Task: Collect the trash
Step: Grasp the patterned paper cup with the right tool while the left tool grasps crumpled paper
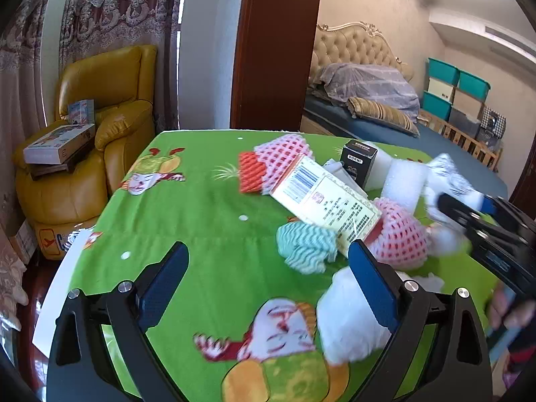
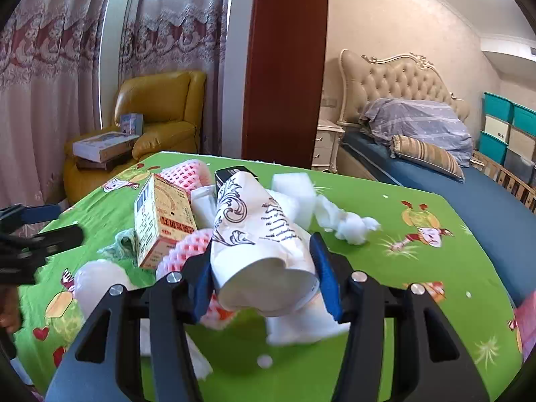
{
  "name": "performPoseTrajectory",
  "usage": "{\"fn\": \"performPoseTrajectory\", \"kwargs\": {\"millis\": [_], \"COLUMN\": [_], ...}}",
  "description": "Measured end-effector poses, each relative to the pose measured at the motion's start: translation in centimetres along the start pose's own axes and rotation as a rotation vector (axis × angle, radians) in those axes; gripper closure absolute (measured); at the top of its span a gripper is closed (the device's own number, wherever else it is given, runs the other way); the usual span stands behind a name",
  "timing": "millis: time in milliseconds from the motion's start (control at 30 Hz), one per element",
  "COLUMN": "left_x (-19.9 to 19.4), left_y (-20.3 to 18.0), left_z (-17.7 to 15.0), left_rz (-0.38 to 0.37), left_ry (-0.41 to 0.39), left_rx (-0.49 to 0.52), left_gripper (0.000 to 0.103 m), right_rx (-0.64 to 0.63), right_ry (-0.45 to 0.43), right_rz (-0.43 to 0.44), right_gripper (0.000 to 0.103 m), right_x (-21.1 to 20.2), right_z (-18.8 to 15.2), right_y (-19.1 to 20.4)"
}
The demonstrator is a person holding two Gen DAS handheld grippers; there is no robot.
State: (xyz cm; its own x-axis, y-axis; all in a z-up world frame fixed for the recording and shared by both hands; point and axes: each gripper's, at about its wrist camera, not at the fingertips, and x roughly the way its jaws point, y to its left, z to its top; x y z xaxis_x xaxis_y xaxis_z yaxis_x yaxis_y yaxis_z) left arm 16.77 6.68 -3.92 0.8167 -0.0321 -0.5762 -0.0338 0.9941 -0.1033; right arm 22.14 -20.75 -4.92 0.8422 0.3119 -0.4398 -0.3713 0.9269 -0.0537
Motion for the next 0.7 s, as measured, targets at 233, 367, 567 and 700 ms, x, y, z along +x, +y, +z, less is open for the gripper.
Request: {"fn": "performPoseTrajectory", "kwargs": {"millis": [233, 367, 567, 700], "left_x": [2.3, 3.4, 6.6, 9.3], "left_y": [-1.2, -2.1, -3.7, -4.3], "left_z": [1.8, 3.4, 4.1, 5.0], "left_rz": [0.009, -0.015, -0.028, -0.058], "left_ry": [0.006, 0.005, 0.063, 0.132], "left_rx": [0.0, -0.01, 0.0, -0.046], "left_gripper": [0.013, 0.013, 0.013, 0.013], "right_rx": [0.036, 0.057, 0.082, 0.102], "right_ry": [-0.032, -0.051, -0.065, -0.068], "right_rz": [-0.003, -0.011, -0.026, -0.028], "right_gripper": [0.052, 0.051, 0.051, 0.051], "right_x": [-2.3, -2.9, -3.8, -4.2], "right_z": [-0.7, -1.1, -1.4, -1.6], "right_y": [-1.3, -1.6, -3.1, -3.9]}}
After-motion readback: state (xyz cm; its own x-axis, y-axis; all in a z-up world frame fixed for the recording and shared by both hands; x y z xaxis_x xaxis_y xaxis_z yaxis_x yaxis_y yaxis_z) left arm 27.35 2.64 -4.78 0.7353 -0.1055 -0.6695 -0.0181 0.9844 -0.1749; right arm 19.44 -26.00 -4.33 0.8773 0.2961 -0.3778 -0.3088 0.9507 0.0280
